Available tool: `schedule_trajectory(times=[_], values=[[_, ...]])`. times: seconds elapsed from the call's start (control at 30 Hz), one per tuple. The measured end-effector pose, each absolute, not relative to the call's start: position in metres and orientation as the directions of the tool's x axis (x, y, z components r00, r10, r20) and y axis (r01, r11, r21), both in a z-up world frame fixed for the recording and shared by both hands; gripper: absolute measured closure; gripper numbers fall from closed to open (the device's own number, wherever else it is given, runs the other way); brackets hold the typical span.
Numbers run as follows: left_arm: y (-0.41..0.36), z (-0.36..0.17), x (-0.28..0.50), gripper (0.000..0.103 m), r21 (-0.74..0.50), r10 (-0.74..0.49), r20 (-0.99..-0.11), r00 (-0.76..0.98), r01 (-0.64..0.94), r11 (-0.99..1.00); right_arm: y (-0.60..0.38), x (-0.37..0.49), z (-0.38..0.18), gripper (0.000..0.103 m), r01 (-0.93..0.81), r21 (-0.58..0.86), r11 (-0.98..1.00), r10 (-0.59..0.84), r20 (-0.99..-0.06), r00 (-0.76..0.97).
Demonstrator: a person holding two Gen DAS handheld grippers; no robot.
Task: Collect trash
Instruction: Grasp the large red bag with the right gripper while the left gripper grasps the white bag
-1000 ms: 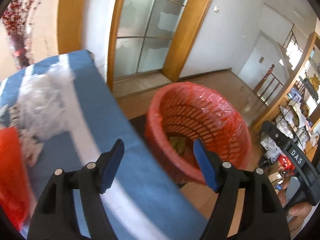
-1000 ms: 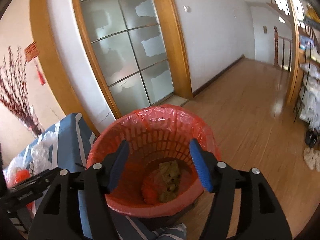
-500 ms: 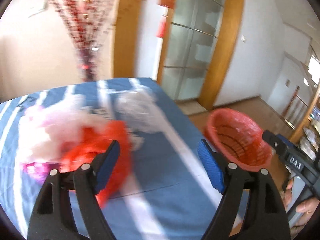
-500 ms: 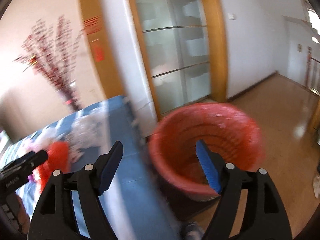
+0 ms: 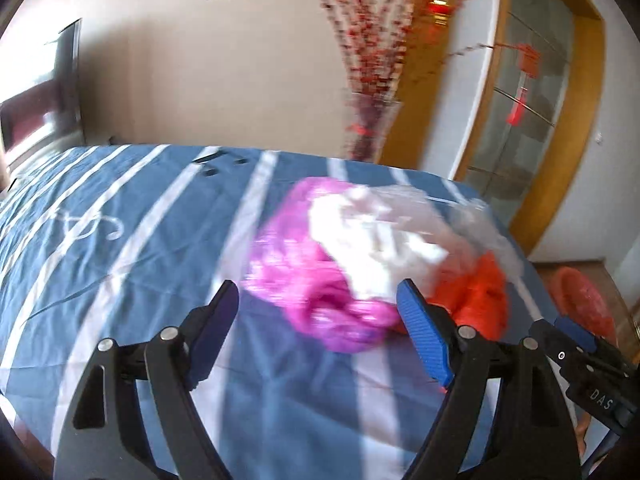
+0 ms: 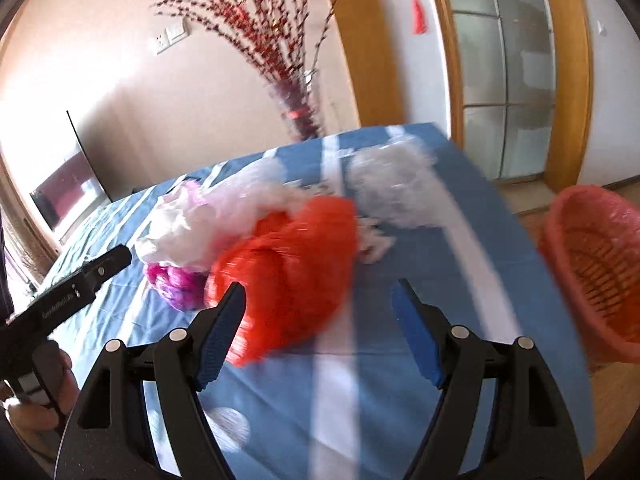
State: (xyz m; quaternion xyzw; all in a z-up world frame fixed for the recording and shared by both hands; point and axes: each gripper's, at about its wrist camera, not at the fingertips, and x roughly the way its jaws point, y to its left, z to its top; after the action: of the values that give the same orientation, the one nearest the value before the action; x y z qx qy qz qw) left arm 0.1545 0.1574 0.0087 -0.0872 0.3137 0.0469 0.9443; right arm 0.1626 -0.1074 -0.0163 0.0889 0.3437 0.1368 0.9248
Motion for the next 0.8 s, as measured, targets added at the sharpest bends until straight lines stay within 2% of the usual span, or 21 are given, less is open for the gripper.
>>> schedule_trajectory(times=[0.1, 0.27, 0.3, 0.4, 0.47, 0.57, 0.8], values=[[0.176, 0.004, 0.156, 0.023, -0.152, 0.05, -0.61, 0.791, -0.178, 0.972, -0.088, 0.175, -0.018, 0.027, -0.194, 0.261, 0.946, 0.318, -0.622, 0.716], [0.183, -0.003, 0.151, 0.024, -0.164, 0.046, -0.618, 0.785, -0.186, 0.969, -0.064, 0.193, -0.034, 0.027, -0.176, 0.187, 0.967, 0.256, -0.669, 0.698], [0.181, -0.003, 0.15, 0.024, -0.166, 0.043, -0.619, 0.784, -0.185, 0.969, -0.064, 0.195, -0.04, 0.034, -0.173, 0.182, 0.968, 0.251, -0.682, 0.687], [0.182, -0.006, 0.15, 0.023, -0.171, 0.036, -0.622, 0.782, -0.18, 0.969, -0.072, 0.195, -0.053, 0.065, -0.166, 0.182, 0.969, 0.247, -0.711, 0.659], [0.181, -0.008, 0.152, 0.023, -0.177, 0.029, -0.624, 0.781, -0.177, 0.968, -0.08, 0.19, -0.055, 0.075, -0.162, 0.195, 0.967, 0.253, -0.707, 0.661], [0.18, -0.008, 0.154, 0.023, -0.185, 0.017, -0.621, 0.783, -0.167, 0.968, -0.097, 0.183, -0.05, 0.079, -0.148, 0.234, 0.961, 0.271, -0.692, 0.669], [0.16, 0.0, 0.159, 0.023, -0.188, -0.018, -0.601, 0.799, -0.119, 0.975, -0.133, 0.157, -0.029, 0.079, -0.098, 0.207, 0.974, 0.21, -0.643, 0.737]])
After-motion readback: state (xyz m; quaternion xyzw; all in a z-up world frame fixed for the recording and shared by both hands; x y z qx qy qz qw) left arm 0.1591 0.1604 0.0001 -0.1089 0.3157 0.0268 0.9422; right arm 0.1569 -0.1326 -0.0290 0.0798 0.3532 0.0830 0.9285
